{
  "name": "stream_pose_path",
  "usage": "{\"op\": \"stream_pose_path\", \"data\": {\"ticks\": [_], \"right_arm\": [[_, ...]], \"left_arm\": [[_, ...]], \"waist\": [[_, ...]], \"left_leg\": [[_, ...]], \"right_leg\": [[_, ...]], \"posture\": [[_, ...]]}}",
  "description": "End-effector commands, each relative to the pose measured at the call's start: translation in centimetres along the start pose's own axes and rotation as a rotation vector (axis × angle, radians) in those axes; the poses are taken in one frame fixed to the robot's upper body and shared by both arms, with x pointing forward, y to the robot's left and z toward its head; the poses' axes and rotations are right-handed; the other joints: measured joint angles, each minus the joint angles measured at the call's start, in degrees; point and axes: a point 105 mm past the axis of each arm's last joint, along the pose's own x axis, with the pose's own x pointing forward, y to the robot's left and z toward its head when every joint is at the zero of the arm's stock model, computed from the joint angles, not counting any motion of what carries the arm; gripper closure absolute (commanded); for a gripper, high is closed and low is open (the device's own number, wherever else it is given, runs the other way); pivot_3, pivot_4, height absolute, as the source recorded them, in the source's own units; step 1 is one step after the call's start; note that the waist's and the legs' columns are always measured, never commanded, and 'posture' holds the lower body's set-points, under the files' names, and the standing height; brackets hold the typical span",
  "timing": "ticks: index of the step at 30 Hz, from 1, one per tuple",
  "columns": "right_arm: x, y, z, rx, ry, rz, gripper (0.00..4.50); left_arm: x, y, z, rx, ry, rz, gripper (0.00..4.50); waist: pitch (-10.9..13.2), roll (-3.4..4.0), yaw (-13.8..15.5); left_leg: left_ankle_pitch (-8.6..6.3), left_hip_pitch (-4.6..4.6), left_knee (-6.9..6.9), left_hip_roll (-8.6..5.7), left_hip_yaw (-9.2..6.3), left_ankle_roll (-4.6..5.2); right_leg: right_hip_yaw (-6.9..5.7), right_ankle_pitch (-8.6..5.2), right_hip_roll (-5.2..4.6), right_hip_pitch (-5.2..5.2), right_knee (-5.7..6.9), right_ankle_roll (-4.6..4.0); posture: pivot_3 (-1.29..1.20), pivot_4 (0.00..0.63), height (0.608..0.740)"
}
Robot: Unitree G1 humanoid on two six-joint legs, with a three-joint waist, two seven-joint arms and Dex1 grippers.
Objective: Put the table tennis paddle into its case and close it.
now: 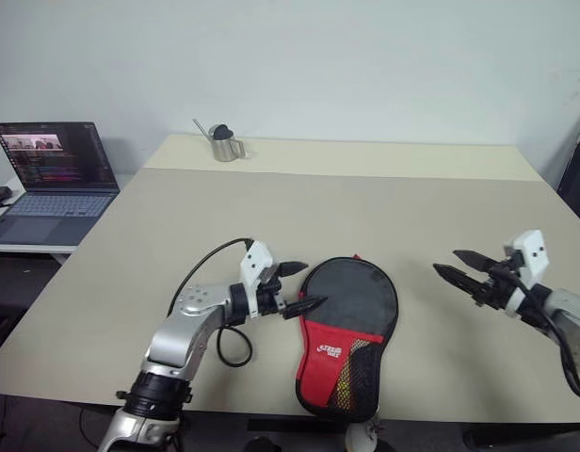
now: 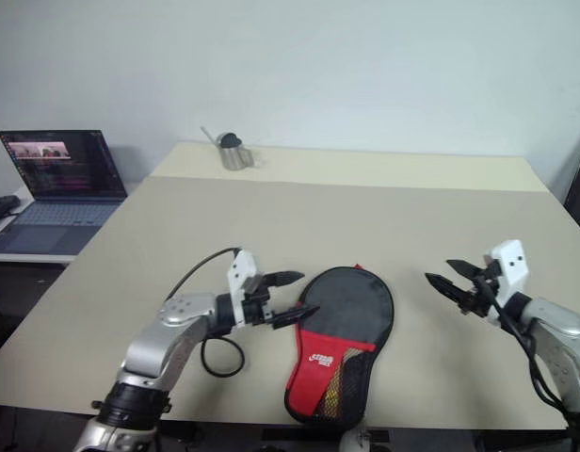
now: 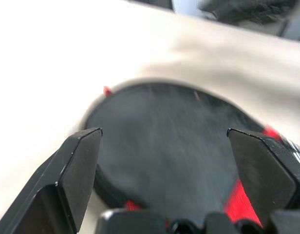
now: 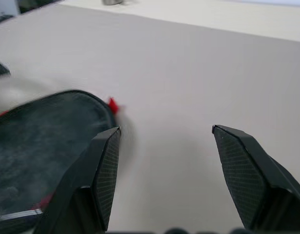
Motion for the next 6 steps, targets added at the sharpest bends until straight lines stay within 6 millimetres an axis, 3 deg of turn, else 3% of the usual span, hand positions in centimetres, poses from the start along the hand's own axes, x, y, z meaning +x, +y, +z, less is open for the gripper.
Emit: {"op": "stream_pose_path", "data": {"ticks": [1,6], "right_arm": [[-1.3,0.4,1.5,-0.045,-0.032,-0.035,1.27],[-2.6,1.6,0.4,-0.012,0.030,-0.039,1.27]], "left_arm": [[1.1,0.3,-0.5,0.052,0.017,0.005,0.00],[2.5,0.3,-1.7,0.058,0.045,-0.001,0.00]], "waist": [[-0.01,0.01,-0.03],[-0.02,0.03,-0.37]], "left_leg": [[0.00,0.05,0.00,-0.01,0.00,0.00],[0.00,0.21,-0.04,0.09,0.06,0.00]], "right_leg": [[0.01,0.00,0.00,0.02,0.04,0.00],[0.11,0.00,0.12,0.09,0.08,-0.01]], "posture": [[0.00,0.150,0.740],[0.00,0.150,0.740]]}}
